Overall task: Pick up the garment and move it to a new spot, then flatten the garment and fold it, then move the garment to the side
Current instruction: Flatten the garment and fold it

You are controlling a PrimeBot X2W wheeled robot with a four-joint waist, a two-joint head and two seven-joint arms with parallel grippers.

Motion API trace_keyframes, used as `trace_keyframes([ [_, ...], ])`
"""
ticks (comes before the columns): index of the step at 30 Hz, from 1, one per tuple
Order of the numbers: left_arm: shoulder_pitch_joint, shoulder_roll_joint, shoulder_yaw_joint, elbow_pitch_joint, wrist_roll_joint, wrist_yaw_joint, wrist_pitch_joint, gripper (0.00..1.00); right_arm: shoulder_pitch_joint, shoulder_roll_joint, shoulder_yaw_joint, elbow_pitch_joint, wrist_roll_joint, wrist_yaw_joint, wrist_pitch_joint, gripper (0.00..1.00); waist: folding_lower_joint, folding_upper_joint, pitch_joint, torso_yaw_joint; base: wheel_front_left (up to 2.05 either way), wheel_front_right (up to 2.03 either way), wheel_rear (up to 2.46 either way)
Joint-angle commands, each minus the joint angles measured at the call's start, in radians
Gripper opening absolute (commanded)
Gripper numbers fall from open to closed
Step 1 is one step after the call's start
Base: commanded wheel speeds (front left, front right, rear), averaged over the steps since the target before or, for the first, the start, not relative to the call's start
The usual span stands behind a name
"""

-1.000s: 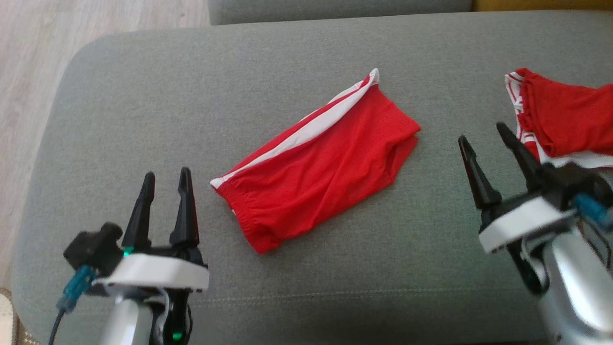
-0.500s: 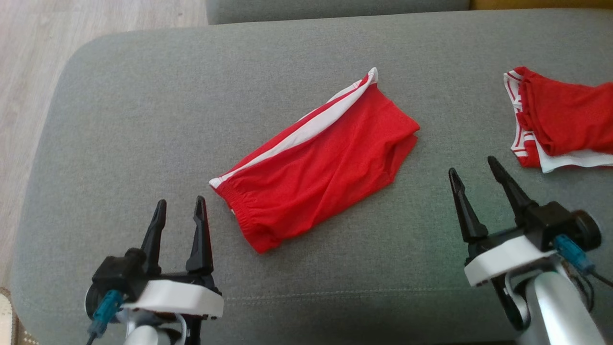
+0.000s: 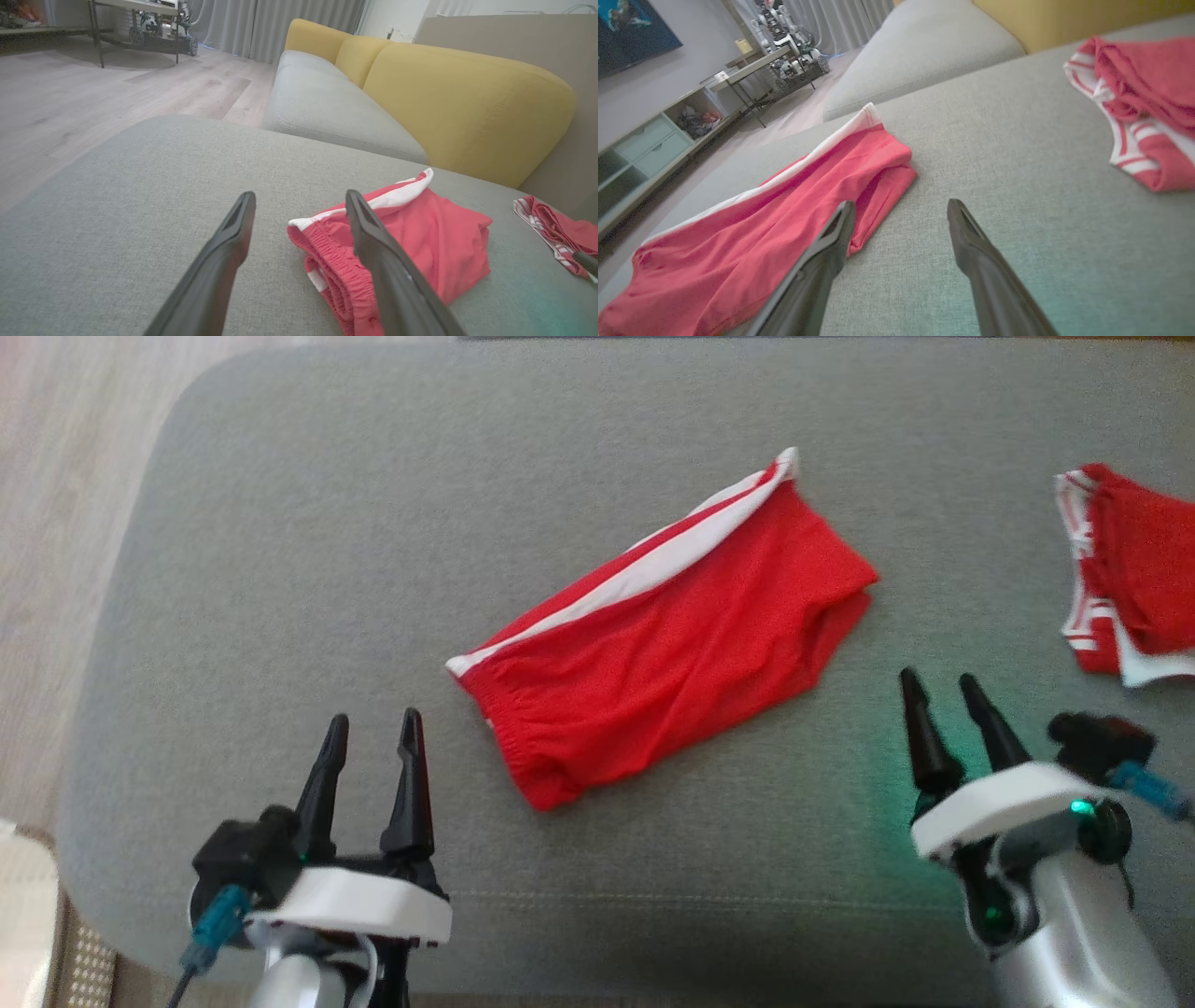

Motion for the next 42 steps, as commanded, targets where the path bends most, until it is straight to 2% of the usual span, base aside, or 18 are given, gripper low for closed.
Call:
trace_keyframes([
  [1, -0.056, -0.001, 0.023, -0.032, -0.022, 0.000, -0.012, 1.00, -0.063, 0.007, 0.001, -0.001, 0.074, 0.000, 0.027, 1.00, 0.0000, -0.0001, 0.028, 0.035, 0.00, 0.00, 0.00],
  [6, -0.071, -0.001, -0.003, -0.030, -0.044, 0.008, -0.012, 1.00, -0.131, 0.011, -0.057, 0.078, 0.264, 0.000, 0.120, 1.00, 0.0000, -0.0001, 0.065, 0.091, 0.00, 0.00, 0.00],
  [9, -0.076, -0.001, -0.006, -0.018, -0.098, 0.025, -0.012, 1.00, -0.167, 0.006, -0.091, 0.129, 0.296, 0.000, 0.154, 1.00, 0.0000, -0.0001, 0.085, 0.121, 0.00, 0.00, 0.00],
  [21, -0.097, -0.001, -0.040, 0.022, -0.128, 0.046, -0.012, 1.00, -0.265, 0.014, -0.178, 0.244, 0.529, 0.000, 0.282, 1.00, 0.0000, -0.0001, 0.111, 0.197, 0.00, 0.00, 0.00],
  [42, -0.104, -0.001, -0.073, 0.028, -0.091, 0.046, -0.012, 1.00, -0.338, 0.015, -0.122, 0.352, 0.559, 0.000, 0.347, 1.00, 0.0000, -0.0001, 0.121, 0.210, 0.00, 0.00, 0.00],
])
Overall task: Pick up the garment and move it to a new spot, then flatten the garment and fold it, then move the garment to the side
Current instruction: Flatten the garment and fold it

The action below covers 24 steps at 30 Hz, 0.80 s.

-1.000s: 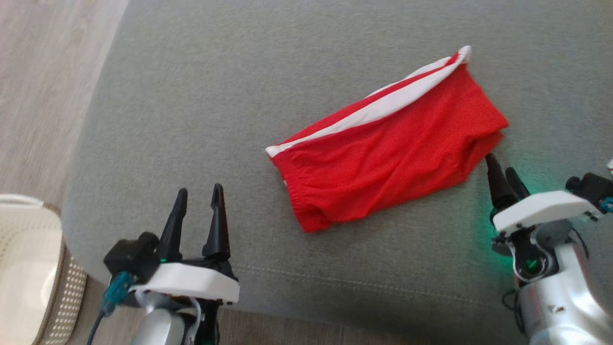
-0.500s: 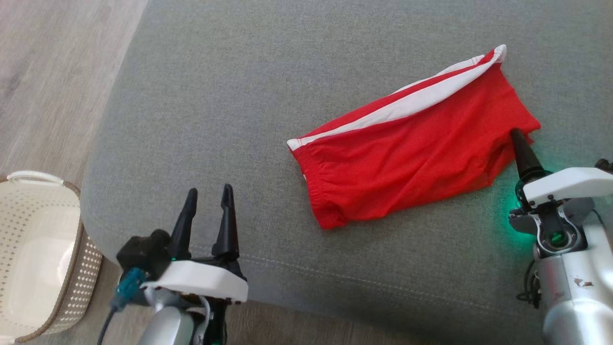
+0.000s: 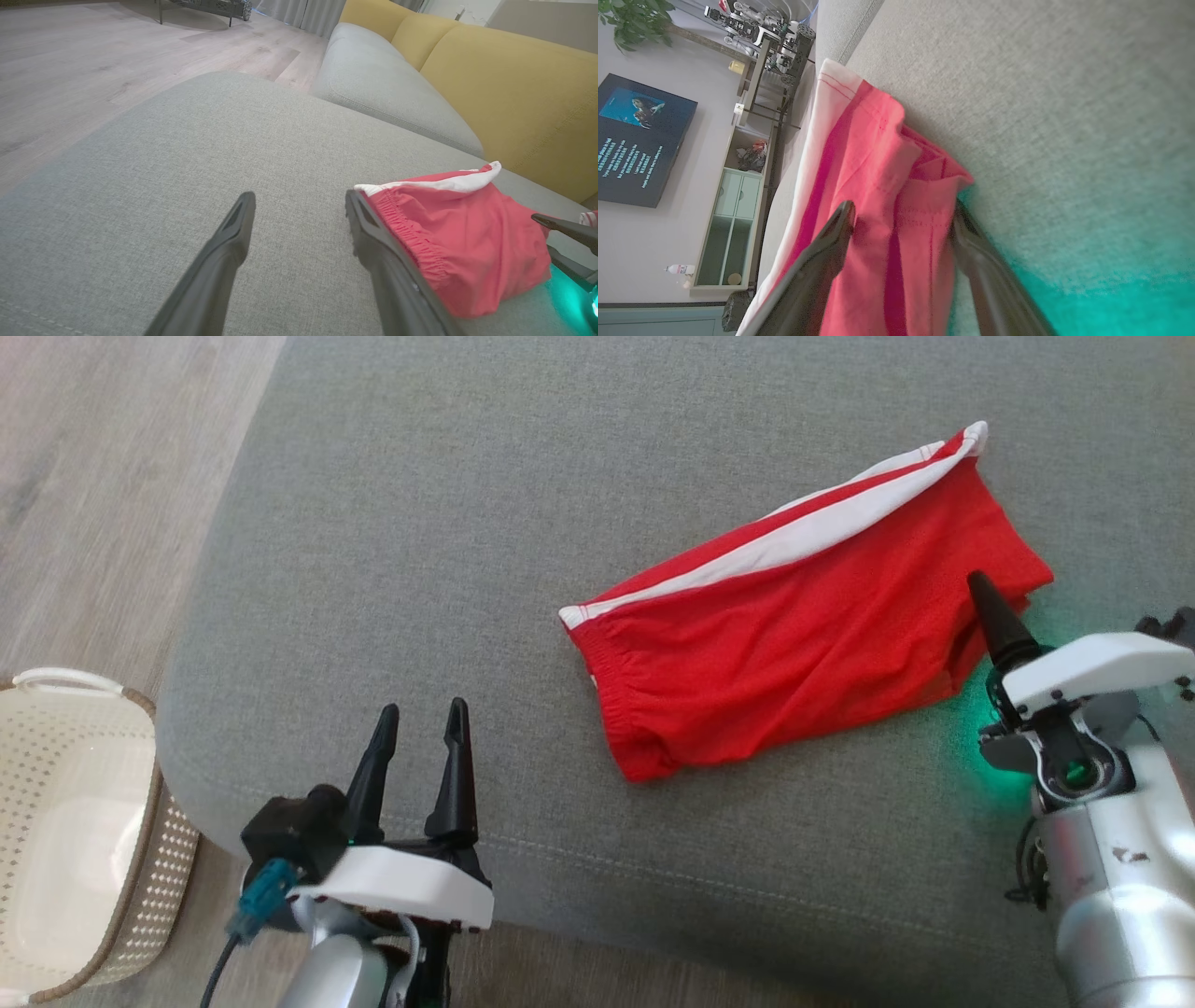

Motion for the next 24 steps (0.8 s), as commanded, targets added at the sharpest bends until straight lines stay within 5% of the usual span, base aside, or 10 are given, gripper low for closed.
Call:
trace_keyframes([
  [1, -0.036, 0.001, 0.024, -0.026, 0.009, 0.001, -0.012, 1.00, -0.008, 0.046, 0.045, 0.024, 0.007, 0.001, 0.018, 1.00, 0.0000, 0.0000, 0.002, 0.001, 0.00, 0.00, 0.00],
  [13, -0.052, 0.001, 0.007, -0.033, -0.007, 0.010, -0.012, 1.00, -0.107, 0.039, 0.020, 0.131, -0.050, 0.001, 0.004, 1.00, 0.0000, 0.0000, 0.023, 0.015, 0.00, 0.00, 0.00],
  [14, -0.053, 0.001, 0.005, -0.032, -0.005, 0.010, -0.012, 1.00, -0.111, 0.036, 0.017, 0.140, -0.057, 0.001, -0.001, 0.65, 0.0000, 0.0000, 0.023, 0.015, 0.00, 0.00, 0.00],
  [15, -0.054, 0.001, 0.005, -0.031, -0.005, 0.011, -0.012, 1.00, -0.116, 0.035, 0.014, 0.149, -0.064, 0.001, -0.009, 0.13, 0.0000, 0.0000, 0.023, 0.016, 0.00, 0.00, 0.00],
  [16, -0.055, 0.001, 0.005, -0.032, -0.006, 0.011, -0.012, 1.00, -0.120, 0.035, 0.013, 0.155, -0.069, 0.001, -0.014, 0.00, 0.0000, 0.0000, 0.023, 0.015, 0.00, 0.00, 0.00],
  [24, -0.056, 0.001, 0.015, -0.031, -0.013, 0.012, -0.012, 1.00, -0.107, 0.040, 0.043, 0.106, -0.059, 0.001, -0.062, 0.00, 0.0000, 0.0000, 0.010, -0.019, 0.00, 0.00, 0.00],
])
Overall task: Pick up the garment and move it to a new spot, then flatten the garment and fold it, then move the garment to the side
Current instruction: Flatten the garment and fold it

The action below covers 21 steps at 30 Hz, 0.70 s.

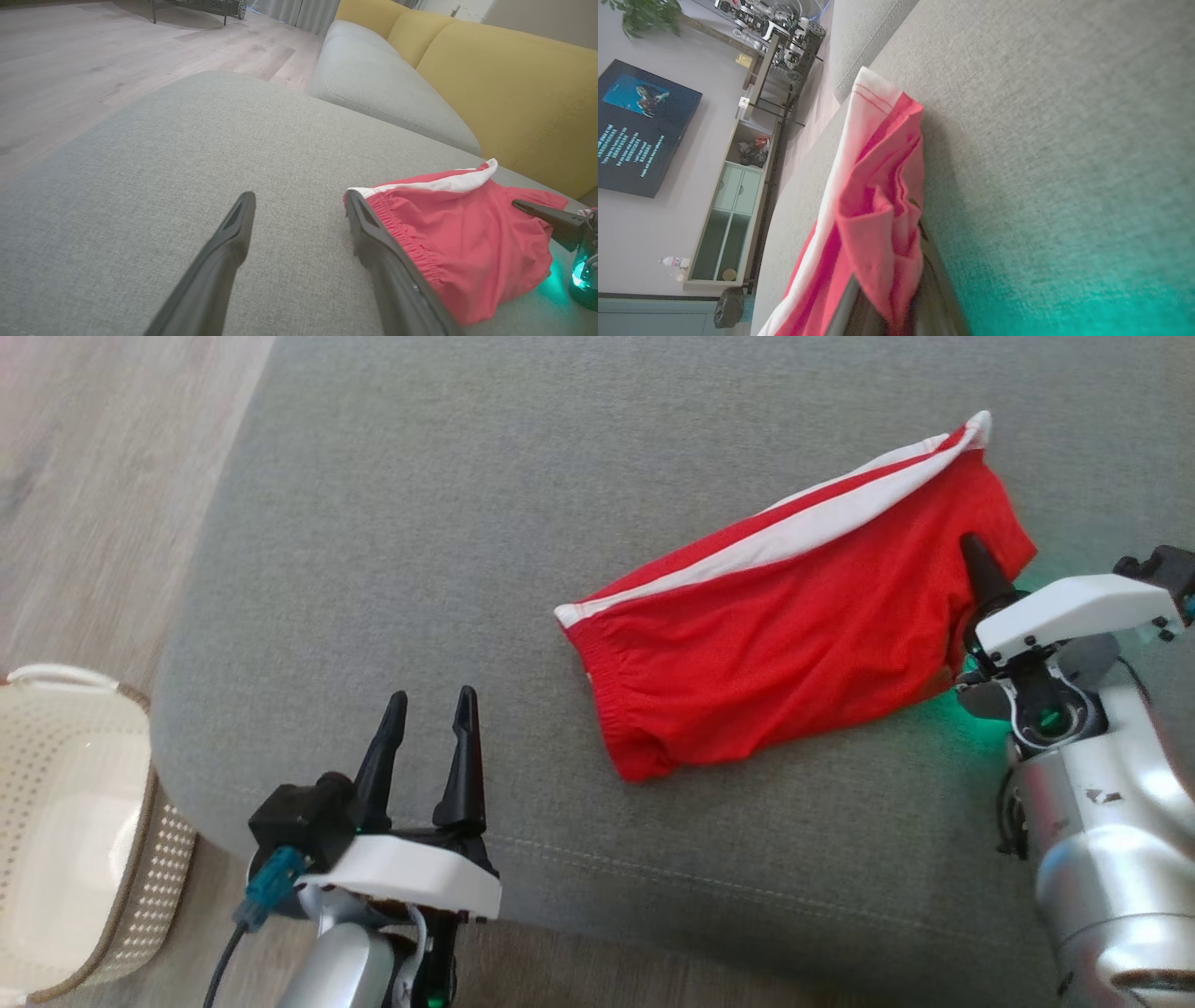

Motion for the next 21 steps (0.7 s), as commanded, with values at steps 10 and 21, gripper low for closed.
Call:
trace_keyframes([
  [10, -0.032, 0.001, 0.049, -0.026, -0.006, -0.002, -0.012, 1.00, 0.107, 0.038, 0.017, -0.117, 0.099, 0.000, -0.118, 0.00, 0.0000, 0.0000, -0.028, -0.076, 0.00, 0.00, 0.00],
  [21, -0.018, 0.001, 0.070, -0.023, -0.005, -0.009, -0.012, 1.00, 0.214, 0.038, -0.047, -0.111, 0.173, 0.000, -0.304, 0.00, 0.0000, 0.0000, -0.068, -0.150, 0.00, 0.00, 0.00],
])
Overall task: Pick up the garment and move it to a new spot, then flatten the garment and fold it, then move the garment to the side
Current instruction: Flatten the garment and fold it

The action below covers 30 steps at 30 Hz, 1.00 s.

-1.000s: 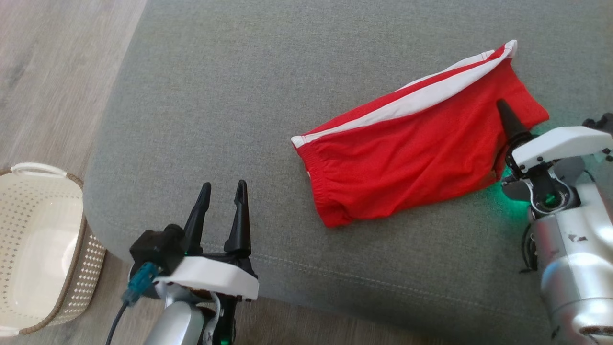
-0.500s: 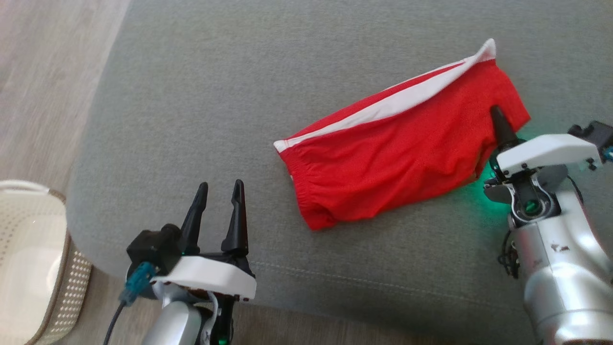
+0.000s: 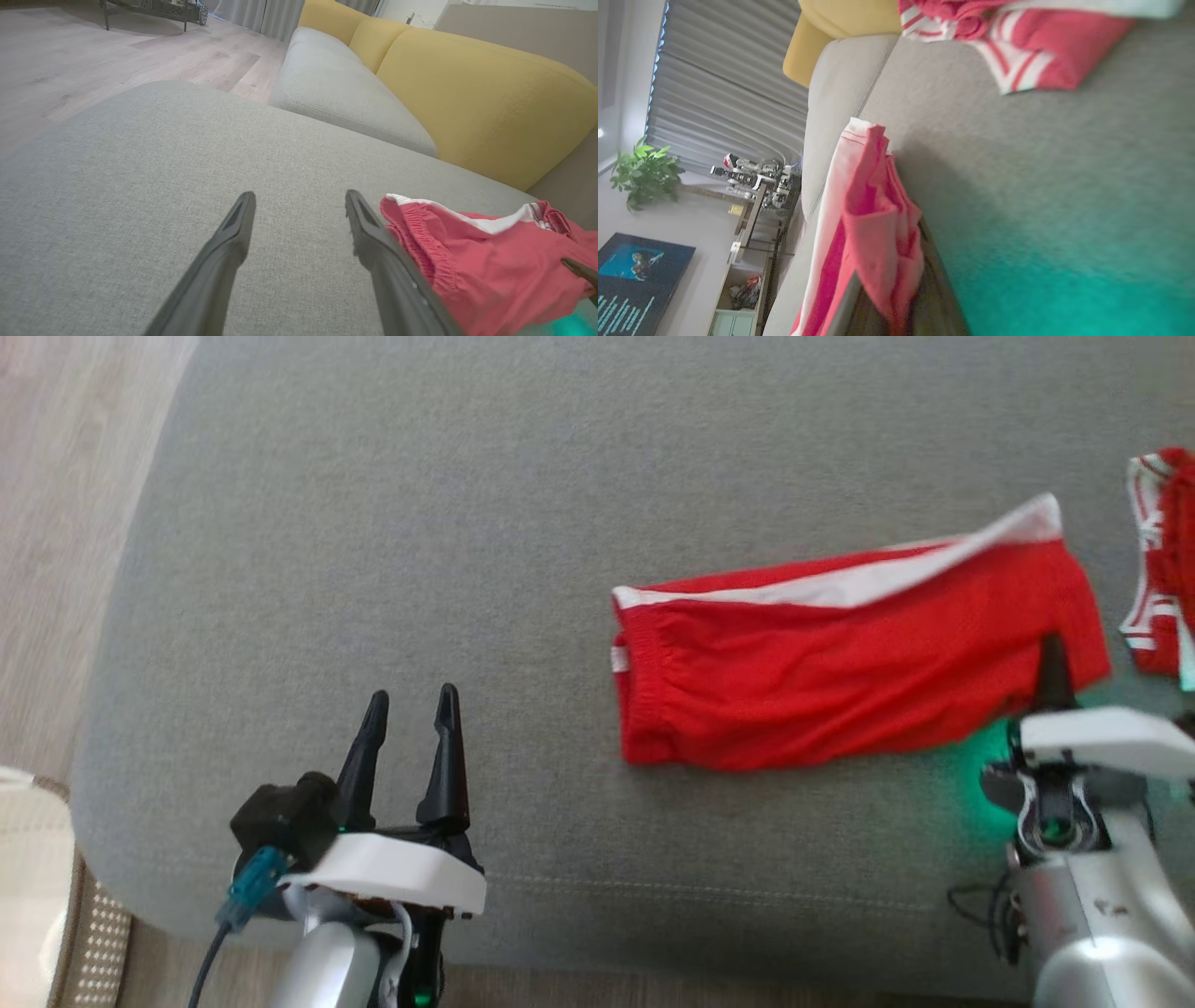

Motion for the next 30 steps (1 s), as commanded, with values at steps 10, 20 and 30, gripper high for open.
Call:
trace_keyframes([
  [10, -0.014, 0.001, 0.041, -0.019, -0.005, -0.012, -0.012, 1.00, 0.002, 0.010, 0.040, 0.068, 0.051, 0.000, -0.056, 0.00, 0.0000, 0.0000, -0.028, -0.029, 0.00, 0.00, 0.00],
  [20, -0.011, 0.001, 0.042, -0.005, 0.014, -0.025, -0.012, 1.00, 0.047, 0.010, 0.275, -0.188, 0.177, 0.000, -0.061, 0.00, 0.0000, 0.0000, -0.044, -0.012, 0.00, 0.00, 0.00],
  [30, 0.000, 0.001, 0.040, 0.002, 0.028, -0.025, -0.012, 1.00, 0.157, 0.010, 0.470, -0.422, 0.244, 0.000, -0.061, 0.00, 0.0000, 0.0000, -0.067, 0.002, 0.00, 0.00, 0.00],
])
